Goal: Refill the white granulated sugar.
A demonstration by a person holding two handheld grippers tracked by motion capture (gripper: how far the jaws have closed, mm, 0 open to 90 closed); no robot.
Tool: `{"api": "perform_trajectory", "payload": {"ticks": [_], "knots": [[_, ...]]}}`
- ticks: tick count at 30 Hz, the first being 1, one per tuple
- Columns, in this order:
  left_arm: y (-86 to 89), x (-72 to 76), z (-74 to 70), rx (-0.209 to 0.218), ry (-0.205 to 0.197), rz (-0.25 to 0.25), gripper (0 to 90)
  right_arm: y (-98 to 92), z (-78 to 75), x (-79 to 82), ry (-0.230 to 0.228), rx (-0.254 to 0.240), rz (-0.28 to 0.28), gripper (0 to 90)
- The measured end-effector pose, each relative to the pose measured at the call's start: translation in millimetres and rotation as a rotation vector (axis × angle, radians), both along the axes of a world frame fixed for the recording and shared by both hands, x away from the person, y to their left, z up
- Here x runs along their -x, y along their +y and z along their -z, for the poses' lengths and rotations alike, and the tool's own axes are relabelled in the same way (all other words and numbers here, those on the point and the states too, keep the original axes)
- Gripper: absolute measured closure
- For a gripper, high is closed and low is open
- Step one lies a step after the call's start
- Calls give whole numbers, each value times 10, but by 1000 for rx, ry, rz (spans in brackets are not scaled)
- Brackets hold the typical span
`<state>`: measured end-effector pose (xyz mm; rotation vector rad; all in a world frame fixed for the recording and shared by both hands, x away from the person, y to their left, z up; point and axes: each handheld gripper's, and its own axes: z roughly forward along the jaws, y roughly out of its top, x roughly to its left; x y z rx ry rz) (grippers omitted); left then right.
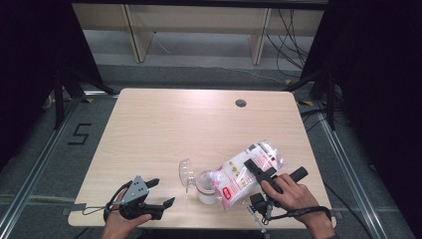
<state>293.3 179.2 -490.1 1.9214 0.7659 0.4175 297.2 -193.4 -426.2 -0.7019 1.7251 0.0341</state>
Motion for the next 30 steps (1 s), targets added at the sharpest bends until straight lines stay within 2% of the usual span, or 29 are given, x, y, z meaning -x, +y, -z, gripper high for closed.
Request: {"api": "perform_trajectory", "payload": {"ticks": [2, 30], "knots": [[-9, 12, 4, 13, 15, -13, 172, 0, 0, 0, -1, 1, 0, 662], [-8, 8, 5, 14, 14, -13, 173, -1, -1, -3, -1, 9, -1, 674]]}}
